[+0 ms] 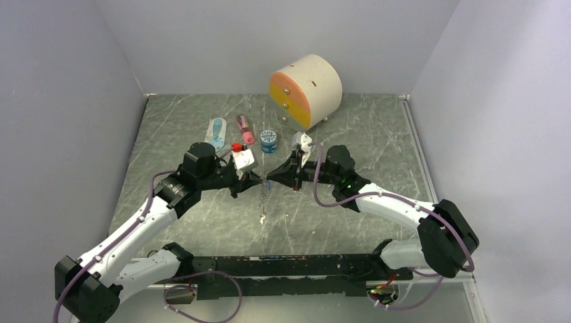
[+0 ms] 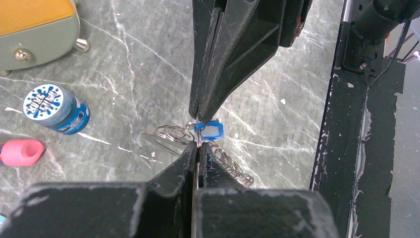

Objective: Remove the keys from the keyring

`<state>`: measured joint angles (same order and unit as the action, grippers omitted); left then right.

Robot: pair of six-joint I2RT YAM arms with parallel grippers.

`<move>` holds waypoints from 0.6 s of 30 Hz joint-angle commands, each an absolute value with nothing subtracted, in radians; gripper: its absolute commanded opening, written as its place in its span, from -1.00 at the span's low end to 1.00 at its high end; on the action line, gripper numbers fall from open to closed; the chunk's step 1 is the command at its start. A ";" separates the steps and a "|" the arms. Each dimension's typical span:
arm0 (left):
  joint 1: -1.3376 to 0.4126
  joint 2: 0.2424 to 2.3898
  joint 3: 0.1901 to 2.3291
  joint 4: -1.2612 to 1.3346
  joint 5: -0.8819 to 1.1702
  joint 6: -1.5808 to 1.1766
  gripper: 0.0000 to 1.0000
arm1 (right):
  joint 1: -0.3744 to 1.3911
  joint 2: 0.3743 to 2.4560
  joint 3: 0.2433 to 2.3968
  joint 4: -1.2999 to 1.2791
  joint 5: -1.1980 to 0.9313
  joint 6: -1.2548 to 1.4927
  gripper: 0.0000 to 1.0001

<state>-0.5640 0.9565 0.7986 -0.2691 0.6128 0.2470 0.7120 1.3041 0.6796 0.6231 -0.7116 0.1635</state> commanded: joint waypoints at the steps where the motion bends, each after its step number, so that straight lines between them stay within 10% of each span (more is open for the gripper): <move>1: -0.562 0.911 0.820 -0.249 0.603 0.250 -0.95 | 0.688 1.275 0.677 0.603 -0.623 0.178 -1.00; 18: -0.562 0.913 0.828 -0.253 0.575 0.234 -0.95 | 0.686 1.304 0.694 0.467 -0.534 0.164 -1.00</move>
<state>-0.5640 0.9260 0.7986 -0.2707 0.5987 0.2417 0.6907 1.3331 0.6758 0.5228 -0.6449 0.1852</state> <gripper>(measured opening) 0.040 0.008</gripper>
